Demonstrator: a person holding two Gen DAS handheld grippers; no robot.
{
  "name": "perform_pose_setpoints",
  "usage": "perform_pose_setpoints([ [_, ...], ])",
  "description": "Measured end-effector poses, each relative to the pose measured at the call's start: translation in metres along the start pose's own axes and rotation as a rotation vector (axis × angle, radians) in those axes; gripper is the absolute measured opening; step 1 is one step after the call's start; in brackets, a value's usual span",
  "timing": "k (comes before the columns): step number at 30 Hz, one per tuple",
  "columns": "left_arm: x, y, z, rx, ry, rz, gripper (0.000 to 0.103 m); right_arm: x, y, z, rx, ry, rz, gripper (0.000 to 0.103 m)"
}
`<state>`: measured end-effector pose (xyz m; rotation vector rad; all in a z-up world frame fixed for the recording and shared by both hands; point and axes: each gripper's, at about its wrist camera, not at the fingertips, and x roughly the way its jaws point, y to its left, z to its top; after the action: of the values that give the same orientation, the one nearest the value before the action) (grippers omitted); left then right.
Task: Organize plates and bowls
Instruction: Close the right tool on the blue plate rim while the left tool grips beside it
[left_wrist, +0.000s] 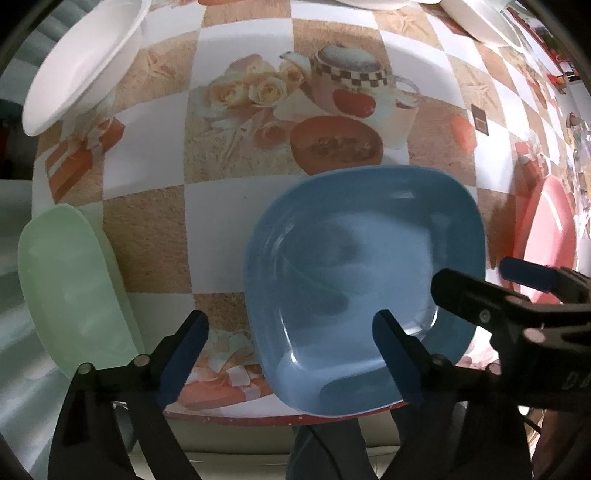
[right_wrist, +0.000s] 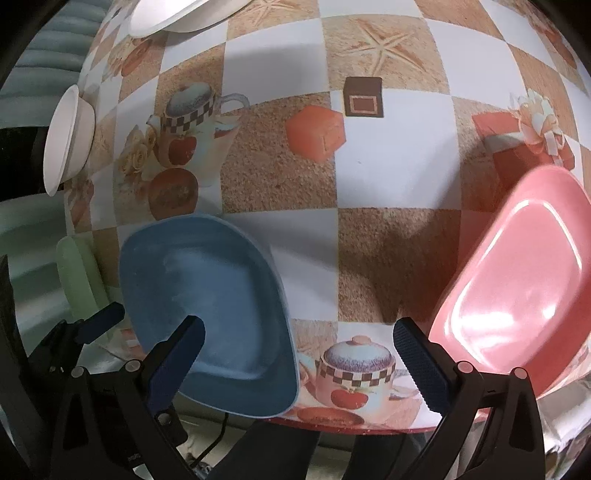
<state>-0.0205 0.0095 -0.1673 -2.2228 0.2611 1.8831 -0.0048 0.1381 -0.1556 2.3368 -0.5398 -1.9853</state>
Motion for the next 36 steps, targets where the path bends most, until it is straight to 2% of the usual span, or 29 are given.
perform_pose_setpoints([
  [2, 0.008, 0.0, 0.001, -0.002, 0.017, -0.017, 0.081, 0.002, 0.004, 0.0, -0.014, -0.003, -0.007, 0.087],
  [5, 0.011, 0.0, 0.001, 0.004, 0.008, -0.007, 0.081, 0.005, 0.012, 0.0, -0.021, -0.005, -0.015, 0.086],
  [6, 0.012, -0.002, 0.0, 0.003, 0.009, -0.008, 0.081, 0.004, 0.015, -0.001, -0.029, -0.012, -0.032, 0.079],
  [7, 0.012, -0.001, 0.001, -0.001, 0.008, -0.012, 0.081, 0.003, 0.018, -0.001, -0.039, -0.019, -0.042, 0.066],
  [8, 0.012, 0.0, 0.001, -0.01, 0.007, -0.015, 0.081, 0.002, 0.021, -0.001, -0.054, -0.02, -0.038, 0.062],
  [10, 0.009, 0.005, 0.0, -0.016, 0.005, -0.014, 0.081, 0.0, 0.021, -0.001, -0.058, -0.013, -0.017, 0.062],
  [18, 0.005, 0.0, -0.016, 0.024, -0.006, 0.022, 0.081, 0.011, 0.047, -0.009, -0.109, -0.022, -0.032, 0.062],
  [22, 0.007, -0.006, -0.021, 0.027, -0.012, 0.019, 0.081, 0.011, 0.05, -0.015, -0.116, -0.014, 0.003, 0.062],
  [27, 0.0, -0.007, -0.024, 0.026, -0.029, 0.031, 0.081, 0.016, 0.07, -0.024, -0.167, -0.032, -0.069, 0.062],
  [29, -0.001, -0.008, -0.025, 0.027, -0.034, 0.035, 0.082, 0.02, 0.078, -0.031, -0.157, -0.044, -0.063, 0.064],
  [32, -0.002, -0.009, -0.028, 0.034, -0.041, 0.039, 0.083, 0.023, 0.082, -0.032, -0.152, -0.037, 0.001, 0.081],
  [34, -0.001, -0.013, -0.029, 0.045, -0.042, 0.037, 0.085, 0.029, 0.082, -0.029, -0.139, 0.003, 0.01, 0.099],
  [36, -0.001, -0.016, -0.033, 0.07, -0.053, 0.048, 0.087, 0.036, 0.082, -0.028, -0.104, 0.038, -0.021, 0.103],
])
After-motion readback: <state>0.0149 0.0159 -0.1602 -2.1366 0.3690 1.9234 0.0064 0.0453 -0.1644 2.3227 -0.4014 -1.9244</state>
